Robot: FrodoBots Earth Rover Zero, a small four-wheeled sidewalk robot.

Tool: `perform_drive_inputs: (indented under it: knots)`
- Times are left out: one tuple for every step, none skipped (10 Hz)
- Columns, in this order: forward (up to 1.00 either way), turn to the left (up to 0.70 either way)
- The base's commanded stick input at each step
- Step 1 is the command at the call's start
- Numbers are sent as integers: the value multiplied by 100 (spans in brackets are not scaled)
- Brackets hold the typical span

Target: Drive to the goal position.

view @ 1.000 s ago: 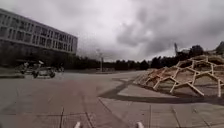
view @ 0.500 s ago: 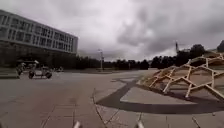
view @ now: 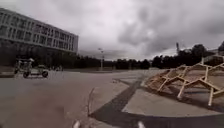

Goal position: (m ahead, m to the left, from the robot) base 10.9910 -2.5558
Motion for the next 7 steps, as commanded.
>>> perform_drive_inputs:
  knots:
    - [100,0]
    - [100,-23]
    - [100,-40]
    - [100,-40]
    - [100,-40]
    - [100,-40]
    - [100,-16]
